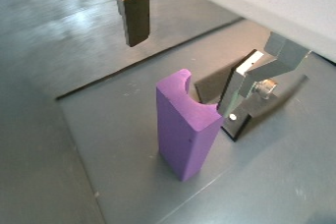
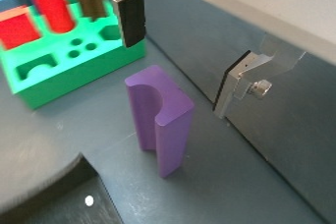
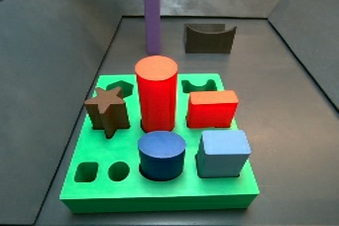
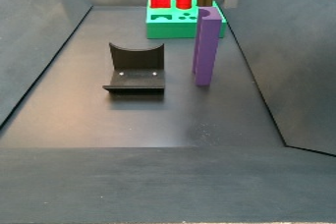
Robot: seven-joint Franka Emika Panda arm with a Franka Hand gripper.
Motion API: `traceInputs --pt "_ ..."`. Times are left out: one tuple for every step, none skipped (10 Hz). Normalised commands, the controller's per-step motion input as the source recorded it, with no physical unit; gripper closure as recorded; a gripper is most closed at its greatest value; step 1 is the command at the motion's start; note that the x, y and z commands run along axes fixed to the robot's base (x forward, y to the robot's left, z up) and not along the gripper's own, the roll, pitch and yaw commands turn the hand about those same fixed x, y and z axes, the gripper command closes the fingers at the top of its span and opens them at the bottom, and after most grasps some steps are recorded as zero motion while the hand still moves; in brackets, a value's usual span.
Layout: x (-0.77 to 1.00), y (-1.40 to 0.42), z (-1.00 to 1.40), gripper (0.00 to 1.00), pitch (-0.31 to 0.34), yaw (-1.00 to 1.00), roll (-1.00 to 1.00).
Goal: Pick up the arch object. Move up. Rotate the arch object. Move to above the board. Insert the arch object.
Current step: Rotate the arch object, then move to above the board.
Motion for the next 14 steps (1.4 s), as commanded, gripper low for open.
traceInputs --pt "0.02 0.02 -0.01 0.00 0.065 -0.74 0.02" --pt "0.02 0.02 -0.01 0.00 0.064 -0.50 0.02" --pt "0.02 0.02 -0.01 0.00 0.064 -0.33 0.02" --pt "0.00 0.00 -1.00 0.00 0.064 -0.18 0.01" --pt "0.01 0.00 -1.00 0.00 0.050 -0.11 0.01" --pt "0.03 0.00 -1.00 0.00 0.007 -0.06 0.01" --pt "0.03 0.00 -1.00 0.00 -0.004 -0.06 0.01" --pt "0.02 0.01 -0.81 0.00 -0.032 -0.05 0.00" --pt "0.01 0.01 -0.64 0.00 -0.041 -0.04 -0.01" --pt "0.01 0.01 -0.42 0.00 -0.048 -0.04 -0.02" --pt "0.01 0.01 -0.32 0.00 -0.050 -0.04 -0.02" --pt "0.00 0.00 0.00 1.00 -0.057 -0.03 -0.03" --pt "-0.18 -0.11 1.00 1.00 0.014 -0.13 -0.42" --pt "-0.18 -0.11 1.00 1.00 0.019 -0.13 -0.42"
